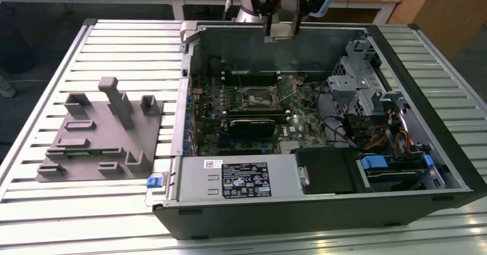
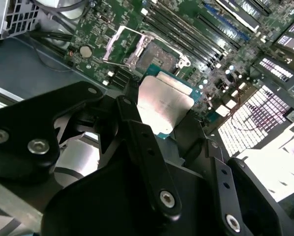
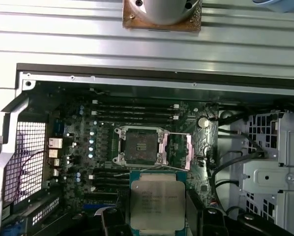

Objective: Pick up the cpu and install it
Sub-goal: 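Place the cpu into insertion slot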

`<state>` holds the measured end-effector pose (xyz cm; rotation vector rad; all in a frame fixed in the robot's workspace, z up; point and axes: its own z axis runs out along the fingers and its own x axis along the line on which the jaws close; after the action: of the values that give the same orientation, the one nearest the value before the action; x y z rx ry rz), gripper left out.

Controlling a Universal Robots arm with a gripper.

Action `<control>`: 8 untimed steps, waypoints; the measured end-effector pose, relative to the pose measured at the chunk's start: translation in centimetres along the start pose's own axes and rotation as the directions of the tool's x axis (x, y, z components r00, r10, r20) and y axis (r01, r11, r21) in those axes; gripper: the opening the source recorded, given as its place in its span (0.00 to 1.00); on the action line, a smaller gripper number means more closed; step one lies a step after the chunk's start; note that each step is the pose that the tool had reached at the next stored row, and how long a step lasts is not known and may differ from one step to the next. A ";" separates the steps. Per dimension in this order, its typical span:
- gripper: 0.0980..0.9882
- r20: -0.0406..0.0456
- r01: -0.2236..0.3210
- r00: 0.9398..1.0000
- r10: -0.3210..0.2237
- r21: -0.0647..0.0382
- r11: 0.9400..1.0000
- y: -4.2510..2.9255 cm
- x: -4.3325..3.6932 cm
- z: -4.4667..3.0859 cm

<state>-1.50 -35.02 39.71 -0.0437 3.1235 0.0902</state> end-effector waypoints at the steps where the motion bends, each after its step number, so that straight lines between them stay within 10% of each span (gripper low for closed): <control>1: 0.49 0.000 0.000 1.000 0.000 0.000 1.000 0.00 -0.07 0.00; 8: 0.49 0.004 -0.066 0.998 0.066 0.001 0.998 0.00 -0.14 0.08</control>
<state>-1.36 -35.01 39.64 0.0597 3.1213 0.0891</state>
